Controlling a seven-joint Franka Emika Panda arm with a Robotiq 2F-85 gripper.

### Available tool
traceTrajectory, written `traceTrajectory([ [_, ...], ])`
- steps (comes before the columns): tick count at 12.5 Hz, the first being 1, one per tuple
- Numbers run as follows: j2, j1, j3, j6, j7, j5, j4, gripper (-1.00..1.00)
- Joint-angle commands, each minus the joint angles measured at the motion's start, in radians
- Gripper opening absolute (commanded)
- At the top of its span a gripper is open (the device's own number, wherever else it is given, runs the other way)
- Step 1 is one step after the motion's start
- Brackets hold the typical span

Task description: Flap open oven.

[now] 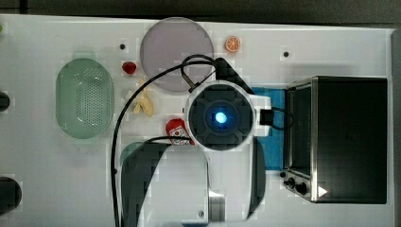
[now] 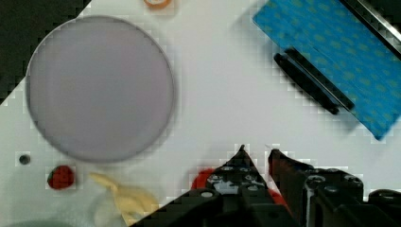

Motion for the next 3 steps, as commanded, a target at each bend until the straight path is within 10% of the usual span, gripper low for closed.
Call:
traceTrajectory([
  [1,-0.02,-0.003,-0.001,-0.122,0.047,0.028,0.053,-0.65],
  [3,-0.029,-0.004,-0.008,-0.219,0.047,0.028,0.141,-0.65],
])
